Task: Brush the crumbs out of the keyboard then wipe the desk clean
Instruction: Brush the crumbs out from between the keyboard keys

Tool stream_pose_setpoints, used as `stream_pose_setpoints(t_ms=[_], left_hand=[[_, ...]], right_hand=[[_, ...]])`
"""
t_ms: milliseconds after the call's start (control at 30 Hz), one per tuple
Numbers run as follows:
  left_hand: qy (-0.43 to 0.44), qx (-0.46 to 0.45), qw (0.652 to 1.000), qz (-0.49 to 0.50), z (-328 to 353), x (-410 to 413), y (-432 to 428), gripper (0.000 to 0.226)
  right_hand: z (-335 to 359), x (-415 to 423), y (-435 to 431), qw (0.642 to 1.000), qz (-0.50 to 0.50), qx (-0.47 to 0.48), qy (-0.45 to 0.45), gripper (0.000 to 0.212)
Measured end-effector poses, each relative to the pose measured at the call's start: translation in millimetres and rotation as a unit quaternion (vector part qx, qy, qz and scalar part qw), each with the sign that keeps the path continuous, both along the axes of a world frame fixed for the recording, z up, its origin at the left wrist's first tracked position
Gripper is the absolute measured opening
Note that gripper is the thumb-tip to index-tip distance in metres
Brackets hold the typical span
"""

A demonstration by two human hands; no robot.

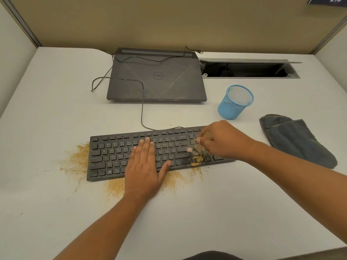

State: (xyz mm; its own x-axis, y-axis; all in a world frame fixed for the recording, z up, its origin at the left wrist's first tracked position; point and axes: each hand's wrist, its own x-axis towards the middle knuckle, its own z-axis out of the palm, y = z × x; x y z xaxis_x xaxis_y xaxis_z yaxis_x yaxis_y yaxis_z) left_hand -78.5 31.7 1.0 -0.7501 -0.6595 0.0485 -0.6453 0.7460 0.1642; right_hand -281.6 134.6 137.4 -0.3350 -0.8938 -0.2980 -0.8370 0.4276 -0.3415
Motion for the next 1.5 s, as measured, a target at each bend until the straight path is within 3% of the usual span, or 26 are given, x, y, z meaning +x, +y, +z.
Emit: stream_pose_setpoints(t_ms=[133,267,433,567,867,967,1167,1500], left_hand=[[-0.002,0.003,1.0,-0.003,0,0,1,0.084],[0.0,0.003,1.0,-0.003,0,0,1,0.083],[0.007,0.002,1.0,-0.001,-1,1,1,0.083],[0.003,0.005,1.0,-0.001,0,1,1,0.084],[0.006,0.005,1.0,-0.005,2,1,2,0.085],[0.01,0.007,1.0,-0.005,1,1,2,0.086],[0.01,0.008,1.0,-0.008,2,1,2,0.086],[0.008,0.006,1.0,-0.006,2,1,2,0.086]], right_hand=[[-1,-1,3,0.996,-0.05,-0.079,-0.015,0.037],[-7,13,18,0.999,-0.014,-0.039,0.006,0.037],[-8,12,29,0.996,-0.059,-0.058,-0.016,0.034],[-20,8,23,0.999,-0.025,-0.043,0.004,0.038],[-22,14,39,0.994,-0.082,-0.075,0.0,0.031],[-19,17,44,0.989,-0.116,-0.075,-0.043,0.019],[-15,20,38,0.998,-0.05,-0.025,-0.039,0.017],[-9,20,29,0.999,-0.028,-0.018,-0.031,0.015]])
